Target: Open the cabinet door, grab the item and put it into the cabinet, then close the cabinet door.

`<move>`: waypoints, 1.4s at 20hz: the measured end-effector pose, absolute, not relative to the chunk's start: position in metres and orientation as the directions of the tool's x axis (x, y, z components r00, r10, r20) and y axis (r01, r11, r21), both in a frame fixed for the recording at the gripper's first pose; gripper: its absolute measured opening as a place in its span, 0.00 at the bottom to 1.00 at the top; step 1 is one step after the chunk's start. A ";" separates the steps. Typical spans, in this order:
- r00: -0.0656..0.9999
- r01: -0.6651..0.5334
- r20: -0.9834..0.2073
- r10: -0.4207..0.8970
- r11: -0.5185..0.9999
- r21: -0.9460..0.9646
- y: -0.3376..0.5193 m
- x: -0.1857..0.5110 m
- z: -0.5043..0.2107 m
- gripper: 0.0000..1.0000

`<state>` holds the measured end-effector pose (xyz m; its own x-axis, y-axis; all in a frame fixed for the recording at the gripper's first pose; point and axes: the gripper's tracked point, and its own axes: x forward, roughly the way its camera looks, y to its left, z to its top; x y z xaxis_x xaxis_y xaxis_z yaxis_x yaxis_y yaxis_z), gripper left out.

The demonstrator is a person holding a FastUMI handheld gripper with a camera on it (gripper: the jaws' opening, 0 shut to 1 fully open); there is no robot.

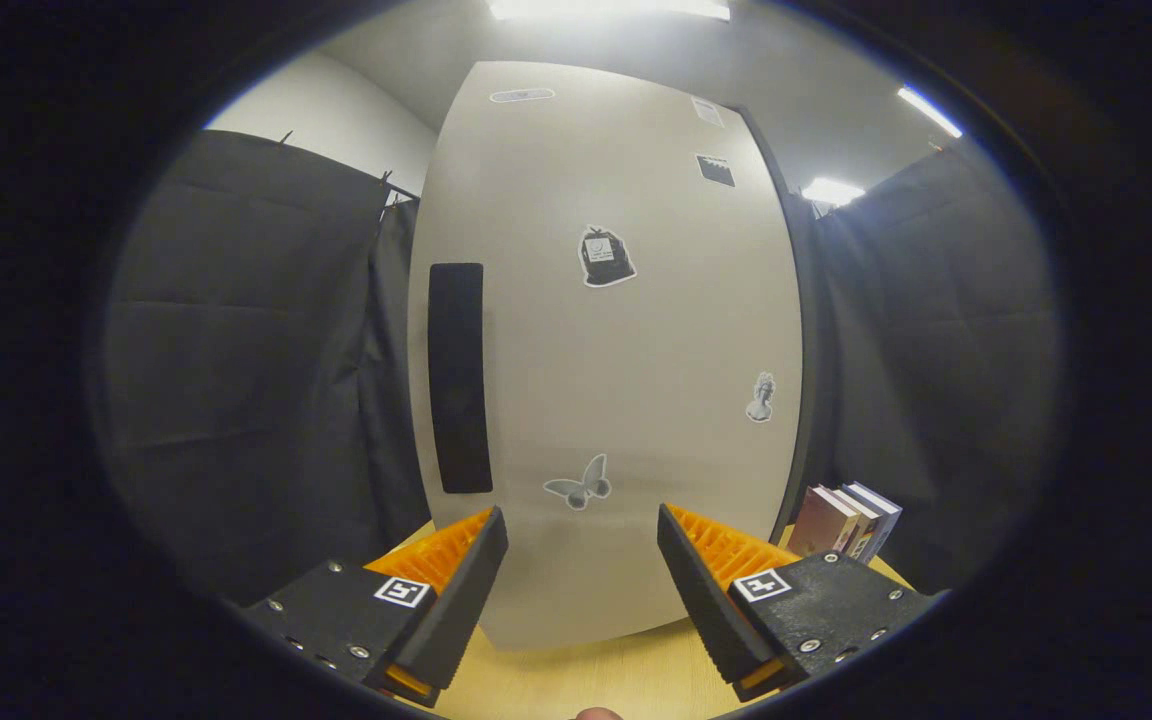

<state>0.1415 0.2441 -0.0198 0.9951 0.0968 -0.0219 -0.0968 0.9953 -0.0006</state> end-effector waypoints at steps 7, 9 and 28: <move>0.994 -0.105 0.017 0.107 0.990 -0.095 0.257 0.131 -0.016 0.94; 0.991 -0.122 0.035 0.125 0.989 -0.081 0.268 0.130 -0.012 0.94; 0.992 -0.126 -0.020 0.125 0.992 -0.021 0.261 0.126 -0.023 0.94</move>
<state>0.1257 0.2611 -0.0227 0.9919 0.1253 -0.0199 -0.1257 0.9918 -0.0210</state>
